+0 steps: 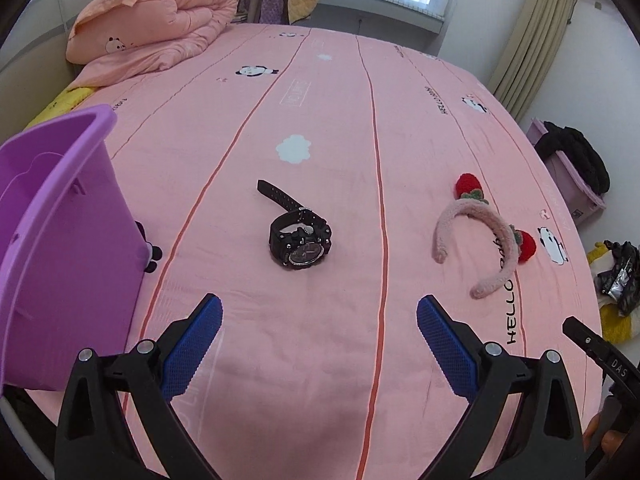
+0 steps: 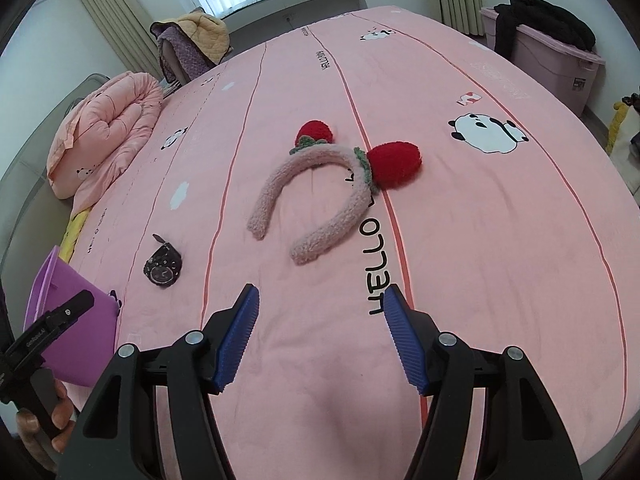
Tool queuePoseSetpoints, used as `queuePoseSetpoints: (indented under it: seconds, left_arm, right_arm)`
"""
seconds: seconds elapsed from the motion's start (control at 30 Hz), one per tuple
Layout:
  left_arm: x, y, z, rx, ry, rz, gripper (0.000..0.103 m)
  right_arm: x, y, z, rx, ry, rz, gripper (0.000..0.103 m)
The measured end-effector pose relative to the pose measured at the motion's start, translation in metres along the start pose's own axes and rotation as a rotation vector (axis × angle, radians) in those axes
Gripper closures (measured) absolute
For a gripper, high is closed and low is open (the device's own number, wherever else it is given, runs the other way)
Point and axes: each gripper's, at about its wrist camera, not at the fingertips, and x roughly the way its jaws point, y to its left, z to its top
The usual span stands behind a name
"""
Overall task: Organize jewelry
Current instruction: 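Withdraw both open tools from the basin toward the watch and headband, then grasp the black wristwatch with left tool while right grasps the pink fluffy headband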
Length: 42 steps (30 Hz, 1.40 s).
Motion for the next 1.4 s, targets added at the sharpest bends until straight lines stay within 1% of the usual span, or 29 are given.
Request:
queuePoseSetpoints:
  seconds: [0.13,0.37,0.63,0.93,1.17,1.4]
  left_arm:
    - [0.034,0.002,0.007,-0.026,0.026,0.033,0.007]
    - [0.089,0.003,0.020,-0.019,0.079,0.090,0.007]
    - [0.135,0.004,0.030,-0.003,0.116,0.136,0.007]
    - [0.163,0.009,0.037,-0.010,0.122,0.152,0.007]
    - [0.176,0.005,0.040,0.018,0.105,0.179,0.006]
    - [0.185,0.005,0.042,0.013,0.093,0.193,0.006]
  right_arm:
    - [0.027,-0.007,0.015,-0.003,0.019,-0.022,0.041]
    - [0.070,-0.014,0.038,0.000,0.047,-0.048,0.041]
    - [0.107,-0.018,0.058,-0.013,0.062,-0.096,0.041]
    - [0.153,-0.019,0.075,-0.050,0.118,-0.181,0.041]
    - [0.168,-0.014,0.079,-0.081,0.102,-0.231,0.041]
    - [0.174,-0.012,0.081,-0.100,0.070,-0.266,0.040]
